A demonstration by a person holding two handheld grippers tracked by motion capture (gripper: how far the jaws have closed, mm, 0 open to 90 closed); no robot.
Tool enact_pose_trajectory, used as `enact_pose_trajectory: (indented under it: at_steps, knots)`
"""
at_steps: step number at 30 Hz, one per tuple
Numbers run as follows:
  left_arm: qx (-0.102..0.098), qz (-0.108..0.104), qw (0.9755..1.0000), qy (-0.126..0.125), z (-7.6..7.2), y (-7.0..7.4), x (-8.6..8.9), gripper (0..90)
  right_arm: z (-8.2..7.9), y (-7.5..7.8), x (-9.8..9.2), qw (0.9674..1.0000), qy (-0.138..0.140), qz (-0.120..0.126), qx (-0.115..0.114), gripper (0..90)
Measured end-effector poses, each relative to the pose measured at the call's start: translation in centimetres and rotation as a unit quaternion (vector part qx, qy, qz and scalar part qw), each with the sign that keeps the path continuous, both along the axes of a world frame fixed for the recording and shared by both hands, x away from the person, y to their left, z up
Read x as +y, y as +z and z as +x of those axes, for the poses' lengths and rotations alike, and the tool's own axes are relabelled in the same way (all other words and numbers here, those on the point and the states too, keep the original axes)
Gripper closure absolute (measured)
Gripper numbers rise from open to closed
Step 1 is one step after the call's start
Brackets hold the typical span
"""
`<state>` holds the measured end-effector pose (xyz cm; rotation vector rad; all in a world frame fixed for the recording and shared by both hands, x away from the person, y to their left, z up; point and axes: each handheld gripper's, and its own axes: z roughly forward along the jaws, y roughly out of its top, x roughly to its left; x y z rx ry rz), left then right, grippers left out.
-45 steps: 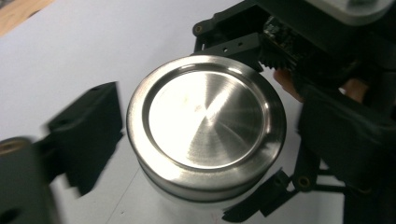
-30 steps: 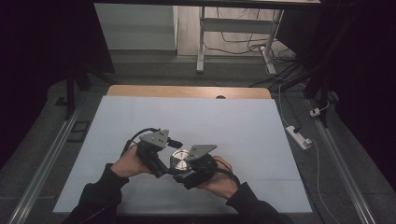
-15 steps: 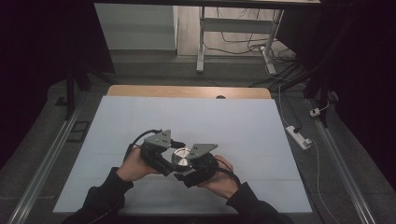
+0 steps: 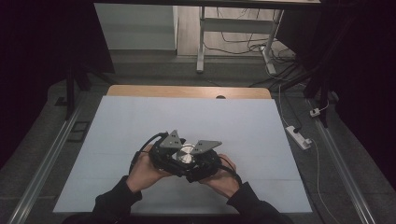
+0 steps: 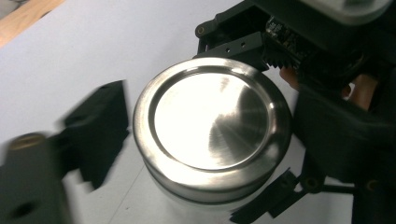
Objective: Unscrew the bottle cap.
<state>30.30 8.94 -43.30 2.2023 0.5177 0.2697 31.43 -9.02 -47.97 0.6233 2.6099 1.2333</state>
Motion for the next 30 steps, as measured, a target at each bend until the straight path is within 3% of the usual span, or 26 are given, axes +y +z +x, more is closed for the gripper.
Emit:
enact_pose_trajectory:
  at_steps: [3, 6, 8, 11, 18, 20, 22, 23, 24, 25, 26, 27, 30]
  knots:
    - [0.004, -0.006, 0.9996, -0.028, 0.5, 0.4, 1.2, 1.9, -0.1, 0.2, 0.0, 1.0, 0.007, 0.005, 0.001, 14.8]
    - [0.013, -0.017, 0.997, -0.074, 1.0, 0.6, 2.6, 2.2, -0.3, 0.2, 0.1, 0.9996, 0.025, 0.009, 0.002, 14.8]
    - [0.02, -0.023, 0.993, -0.114, 1.2, 0.5, 3.3, 4.4, -0.4, 0.2, 0.2, 0.9991, 0.041, 0.009, 0.006, 14.8]
    - [0.028, -0.019, 0.9882, -0.149, 1.3, 0.2, 3.5, 5.4, -0.7, 0.1, 0.6, 0.9979, 0.064, 0.007, 0.01, 14.9]
    - [0.027, -0.007, 0.9832, -0.18, 1.2, -0.4, 2.9, 15.9, -1.5, 0.2, 1.1, 0.996, 0.089, 0.009, 0.008, 14.8]
    - [0.025, -0.011, 0.9837, -0.178, 1.1, -0.3, 2.9, 20.3, -1.5, 0.2, 1.1, 0.996, 0.088, 0.008, 0.008, 14.8]
    - [0.022, -0.01, 0.9872, -0.158, 1.1, -0.3, 2.6, 20.4, -1.3, 0.2, 0.9, 0.9964, 0.085, 0.005, 0.004, 14.8]
    - [0.022, -0.01, 0.9872, -0.158, 1.1, -0.3, 2.6, 20.5, -1.3, 0.2, 0.9, 0.9964, 0.085, 0.005, 0.004, 14.8]
    - [0.022, -0.012, 0.9903, -0.137, 1.0, -0.5, 2.2, 20.5, -1.1, 0.2, 0.8, 0.9974, 0.071, 0.005, 0.007, 14.8]
    - [0.022, -0.012, 0.9903, -0.137, 1.0, -0.5, 2.2, 20.5, -1.1, 0.2, 0.8, 0.9974, 0.071, 0.005, 0.007, 14.8]
    - [0.021, -0.012, 0.9921, -0.123, 1.0, -0.5, 2.0, 20.5, -0.9, 0.1, 0.7, 0.9983, 0.057, 0.003, 0.007, 14.9]
    - [0.021, -0.009, 0.9954, -0.093, 0.9, -0.6, 1.5, 20.6, -0.8, 0.0, 0.7, 0.9989, 0.047, 0.002, 0.006, 14.8]
    - [0.02, -0.009, 0.9979, -0.062, 0.8, -0.8, 1.0, 20.5, -0.5, -0.1, 0.6, 0.9996, 0.029, -0.003, 0.006, 14.8]
